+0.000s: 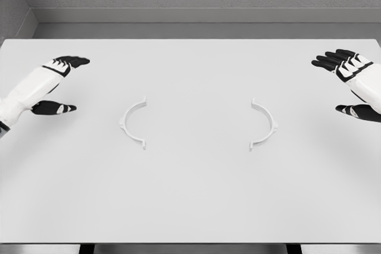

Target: Assemble PVC drainage pipe clamps

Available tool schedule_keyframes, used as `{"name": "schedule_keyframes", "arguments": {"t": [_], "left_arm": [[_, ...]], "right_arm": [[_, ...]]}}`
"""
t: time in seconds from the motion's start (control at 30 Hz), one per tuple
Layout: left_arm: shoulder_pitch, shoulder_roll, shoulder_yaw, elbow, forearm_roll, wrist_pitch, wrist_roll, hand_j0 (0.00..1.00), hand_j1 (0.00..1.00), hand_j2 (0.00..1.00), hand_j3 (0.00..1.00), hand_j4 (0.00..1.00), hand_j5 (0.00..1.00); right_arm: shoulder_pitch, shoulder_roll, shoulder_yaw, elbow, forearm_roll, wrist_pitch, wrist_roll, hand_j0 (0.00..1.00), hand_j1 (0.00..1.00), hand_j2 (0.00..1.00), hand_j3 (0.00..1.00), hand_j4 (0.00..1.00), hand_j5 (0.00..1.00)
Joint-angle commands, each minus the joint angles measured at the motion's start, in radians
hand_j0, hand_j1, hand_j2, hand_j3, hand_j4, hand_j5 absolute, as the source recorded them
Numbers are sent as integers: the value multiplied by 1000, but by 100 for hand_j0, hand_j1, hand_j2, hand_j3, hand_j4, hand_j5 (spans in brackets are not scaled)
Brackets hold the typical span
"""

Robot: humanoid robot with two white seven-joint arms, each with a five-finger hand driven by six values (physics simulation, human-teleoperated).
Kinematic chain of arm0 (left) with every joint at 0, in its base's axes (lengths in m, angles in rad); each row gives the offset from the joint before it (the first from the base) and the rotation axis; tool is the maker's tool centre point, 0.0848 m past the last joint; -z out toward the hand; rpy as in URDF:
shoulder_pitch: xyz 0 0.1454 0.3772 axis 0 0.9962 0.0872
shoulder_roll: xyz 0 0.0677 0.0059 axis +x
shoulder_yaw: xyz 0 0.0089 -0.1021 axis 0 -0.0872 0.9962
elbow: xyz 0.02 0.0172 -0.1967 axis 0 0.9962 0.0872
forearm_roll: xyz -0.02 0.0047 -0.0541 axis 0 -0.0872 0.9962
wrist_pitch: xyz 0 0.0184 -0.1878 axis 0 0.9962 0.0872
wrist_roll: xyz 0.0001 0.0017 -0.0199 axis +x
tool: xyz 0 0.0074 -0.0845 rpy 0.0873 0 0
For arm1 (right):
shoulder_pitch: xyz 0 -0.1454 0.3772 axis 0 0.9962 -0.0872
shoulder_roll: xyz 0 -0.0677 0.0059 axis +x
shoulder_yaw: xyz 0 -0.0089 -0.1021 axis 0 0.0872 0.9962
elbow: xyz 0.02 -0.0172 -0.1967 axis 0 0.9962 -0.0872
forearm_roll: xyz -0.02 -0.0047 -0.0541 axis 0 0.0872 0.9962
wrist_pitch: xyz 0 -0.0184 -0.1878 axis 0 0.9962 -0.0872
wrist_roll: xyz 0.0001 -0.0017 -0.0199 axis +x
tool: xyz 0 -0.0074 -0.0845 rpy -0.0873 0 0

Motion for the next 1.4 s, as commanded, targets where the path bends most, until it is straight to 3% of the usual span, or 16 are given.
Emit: {"name": "schedule_keyframes", "arguments": {"t": [0.0, 0.13, 0.17, 0.2, 0.33, 0.4, 0.53, 0.7, 0.8, 0.93, 1.37], "left_arm": [[2, -2, -16, -42, -1, 0, 0, 100, 100, 100, 100, 100, 100], [-2, -2, -51, -47, -14, 0, 0, 100, 100, 100, 100, 100, 100], [-3, -2, -52, -47, -16, 0, -1, 100, 100, 100, 100, 100, 100], [-3, -2, -51, -47, -16, 0, 0, 100, 100, 100, 100, 100, 100], [-9, -2, -91, -47, -16, 0, 0, 100, 100, 100, 100, 100, 100], [-11, -2, -97, -47, -14, 0, 0, 100, 100, 100, 100, 100, 100], [-18, -13, -98, -44, -22, 0, 0, 100, 100, 100, 100, 100, 100], [-26, -39, -103, -36, -24, 0, 0, 100, 100, 100, 100, 100, 100], [-60, -44, -158, -30, -37, 0, 0, 100, 100, 100, 100, 100, 100], [-77, -65, -175, -13, -56, 0, 0, 100, 100, 100, 100, 100, 100], [-98, -99, -181, 45, -90, 0, -1, 100, 100, 100, 100, 100, 100]], "right_arm": [[0, -2, -1, -1, -5, 2, -1, 100, 100, 100, 100, 100, 100], [-2, -2, 4, -1, -2, 2, 1, 100, 100, 100, 100, 100, 100], [-5, -4, 15, -2, 44, 2, -1, 100, 100, 100, 100, 100, 100], [-24, 3, 45, -4, 101, 2, 1, 100, 100, 100, 100, 100, 100], [-155, 3, 245, 27, 154, 2, -2, 100, 100, 100, 100, 100, 100], [-187, 7, 318, 44, 205, 2, -7, 100, 100, 100, 100, 100, 100], [-218, 52, 363, 111, 245, 13, -2, 100, 100, 100, 100, 100, 100], [-227, 81, 372, 190, 245, 33, 1, 100, 100, 100, 100, 100, 100], [-230, 82, 395, 202, 245, 34, -1, 100, 100, 100, 100, 100, 100], [-230, 95, 407, 208, 245, 53, -2, 100, 100, 100, 100, 100, 100], [-261, 116, 430, 265, 245, 62, -1, 100, 100, 100, 100, 100, 100]]}}
